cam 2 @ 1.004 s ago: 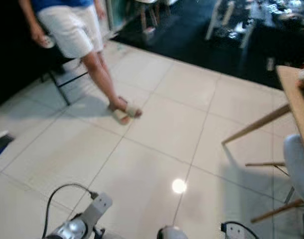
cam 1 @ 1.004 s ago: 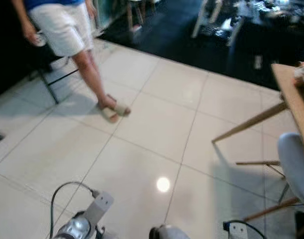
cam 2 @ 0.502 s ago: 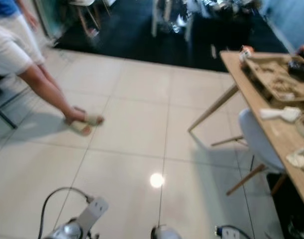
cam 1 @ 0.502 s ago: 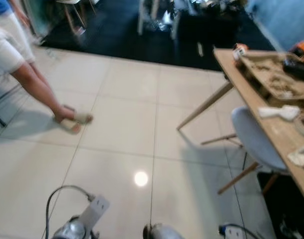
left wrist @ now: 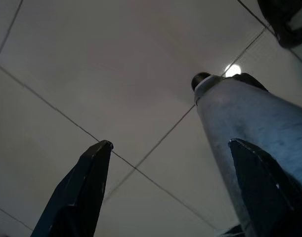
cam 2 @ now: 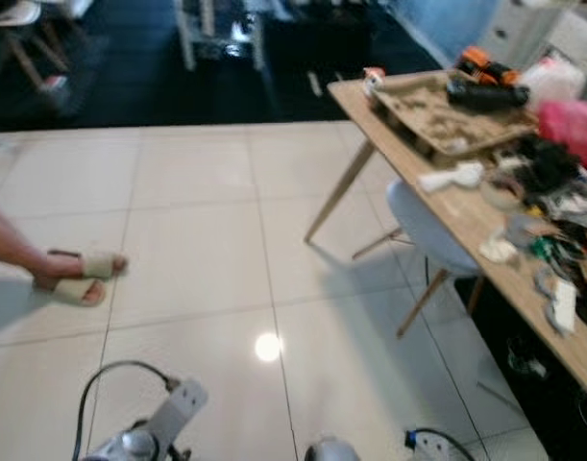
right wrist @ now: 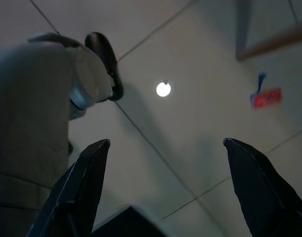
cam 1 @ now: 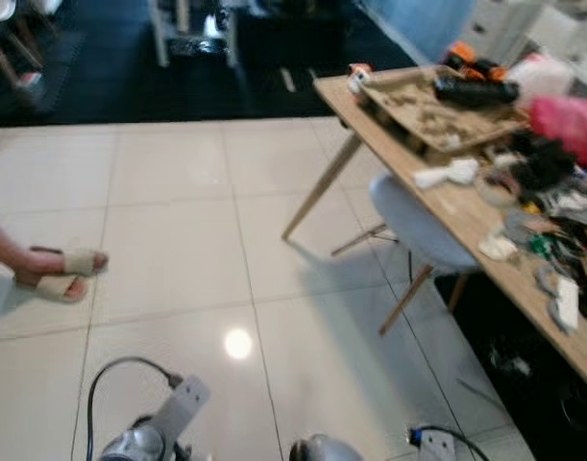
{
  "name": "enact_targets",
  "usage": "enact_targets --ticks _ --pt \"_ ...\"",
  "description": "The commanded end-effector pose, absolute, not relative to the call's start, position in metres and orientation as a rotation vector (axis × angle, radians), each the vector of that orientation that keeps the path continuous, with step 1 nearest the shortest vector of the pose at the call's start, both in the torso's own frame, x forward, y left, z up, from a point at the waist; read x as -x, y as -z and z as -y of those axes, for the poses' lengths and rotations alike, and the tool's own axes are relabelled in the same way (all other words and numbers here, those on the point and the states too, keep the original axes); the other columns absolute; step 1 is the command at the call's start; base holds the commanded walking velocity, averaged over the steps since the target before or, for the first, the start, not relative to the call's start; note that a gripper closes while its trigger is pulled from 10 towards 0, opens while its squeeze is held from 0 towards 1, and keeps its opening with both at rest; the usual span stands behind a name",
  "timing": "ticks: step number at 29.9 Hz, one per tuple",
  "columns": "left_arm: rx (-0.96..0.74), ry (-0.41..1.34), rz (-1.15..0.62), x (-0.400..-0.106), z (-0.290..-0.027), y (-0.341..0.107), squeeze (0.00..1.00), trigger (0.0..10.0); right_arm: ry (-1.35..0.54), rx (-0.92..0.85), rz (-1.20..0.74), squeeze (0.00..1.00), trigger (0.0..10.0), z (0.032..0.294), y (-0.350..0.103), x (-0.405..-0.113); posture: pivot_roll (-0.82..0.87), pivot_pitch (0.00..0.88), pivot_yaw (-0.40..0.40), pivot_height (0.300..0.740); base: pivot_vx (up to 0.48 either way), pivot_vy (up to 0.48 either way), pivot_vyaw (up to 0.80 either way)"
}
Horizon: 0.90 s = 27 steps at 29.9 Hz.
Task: Picking trash to rubbish bin
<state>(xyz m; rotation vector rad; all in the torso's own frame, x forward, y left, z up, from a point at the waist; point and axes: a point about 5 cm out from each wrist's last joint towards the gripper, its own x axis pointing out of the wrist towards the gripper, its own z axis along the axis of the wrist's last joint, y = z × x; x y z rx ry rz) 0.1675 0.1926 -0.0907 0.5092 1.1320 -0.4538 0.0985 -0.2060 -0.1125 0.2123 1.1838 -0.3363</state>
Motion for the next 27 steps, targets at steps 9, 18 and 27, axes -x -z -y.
enact_targets --ticks 9,18,27 --pt "-0.507 0.476 -1.161 -0.158 -0.189 0.095 0.0 10.0 0.357 -0.198 -1.21 0.0 10.0 0.228 0.112 -0.083 0.14 0.088 -0.033 0.74 0.0 0.0 -0.8" --pt "-0.511 0.478 -1.161 -0.158 -0.189 0.095 0.0 10.0 0.355 -0.191 -1.212 0.0 10.0 0.232 0.111 -0.079 0.15 0.082 -0.036 0.74 0.0 0.0 -0.8" --pt "-0.514 0.475 -1.158 -0.158 -0.189 0.095 0.0 10.0 0.343 -0.202 -1.2 0.0 10.0 0.215 0.113 -0.092 0.15 0.082 -0.036 0.74 0.0 0.0 -0.8"
